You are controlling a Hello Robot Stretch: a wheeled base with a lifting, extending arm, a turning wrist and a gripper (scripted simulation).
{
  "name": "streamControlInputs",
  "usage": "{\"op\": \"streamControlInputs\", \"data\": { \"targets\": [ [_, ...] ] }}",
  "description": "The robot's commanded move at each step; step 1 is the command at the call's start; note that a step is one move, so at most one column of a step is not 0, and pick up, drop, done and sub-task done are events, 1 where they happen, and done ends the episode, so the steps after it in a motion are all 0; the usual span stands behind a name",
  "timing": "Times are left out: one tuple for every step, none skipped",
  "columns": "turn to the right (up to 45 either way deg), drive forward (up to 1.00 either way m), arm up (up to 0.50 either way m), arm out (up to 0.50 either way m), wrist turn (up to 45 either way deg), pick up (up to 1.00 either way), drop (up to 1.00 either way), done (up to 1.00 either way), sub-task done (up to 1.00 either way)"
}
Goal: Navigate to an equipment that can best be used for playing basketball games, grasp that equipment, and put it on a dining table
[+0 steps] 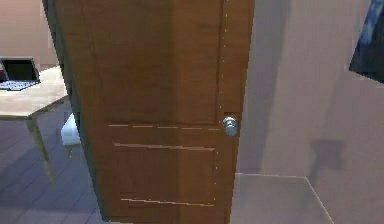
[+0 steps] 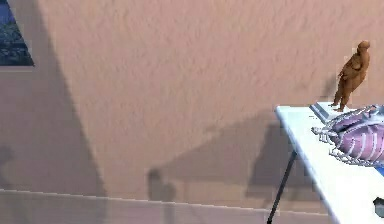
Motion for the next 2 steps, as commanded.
{"op": "streamControlInputs", "data": {
  "targets": [
    [-33.0, 0.00, 0.00, 0.00, 0.0, 0.00, 0.00, 0.00, 0.00],
    [0.0, 0.95, 0.00, 0.00, 0.0, 0.00, 0.00, 0.00, 0.00]
  ]
}}
